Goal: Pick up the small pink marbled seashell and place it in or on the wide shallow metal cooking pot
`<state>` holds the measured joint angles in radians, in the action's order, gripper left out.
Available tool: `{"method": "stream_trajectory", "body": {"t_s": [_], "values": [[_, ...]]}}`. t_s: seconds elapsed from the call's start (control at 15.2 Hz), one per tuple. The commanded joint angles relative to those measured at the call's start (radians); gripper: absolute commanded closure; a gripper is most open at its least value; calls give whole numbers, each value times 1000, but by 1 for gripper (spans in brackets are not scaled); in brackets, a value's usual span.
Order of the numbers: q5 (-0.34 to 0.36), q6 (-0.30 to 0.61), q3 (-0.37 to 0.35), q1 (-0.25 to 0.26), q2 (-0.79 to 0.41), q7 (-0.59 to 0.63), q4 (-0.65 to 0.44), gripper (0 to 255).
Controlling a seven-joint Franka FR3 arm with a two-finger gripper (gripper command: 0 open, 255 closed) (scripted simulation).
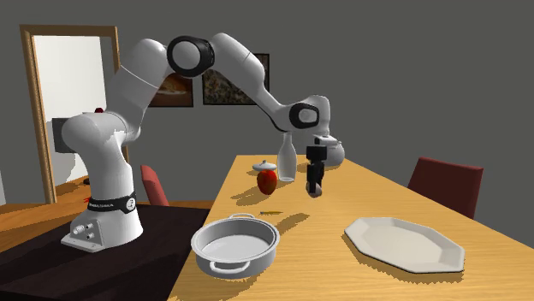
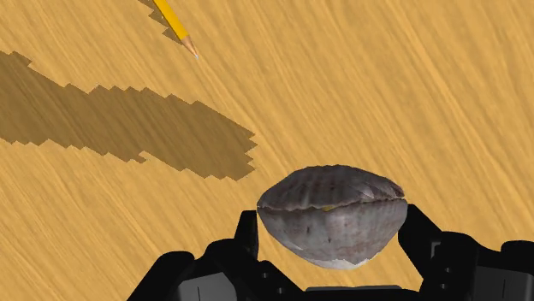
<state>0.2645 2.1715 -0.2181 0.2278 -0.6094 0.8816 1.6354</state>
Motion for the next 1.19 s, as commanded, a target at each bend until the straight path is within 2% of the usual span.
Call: {"method": "stream_trajectory", "body": {"t_s": [0.0, 0.66, 1.12], "values": [[-5, -20, -4, -1, 17, -4, -2, 255], [-27, -112, -16, -7, 80, -23, -34, 255], [-61, 23, -6, -113, 298, -115, 302, 255]]}}
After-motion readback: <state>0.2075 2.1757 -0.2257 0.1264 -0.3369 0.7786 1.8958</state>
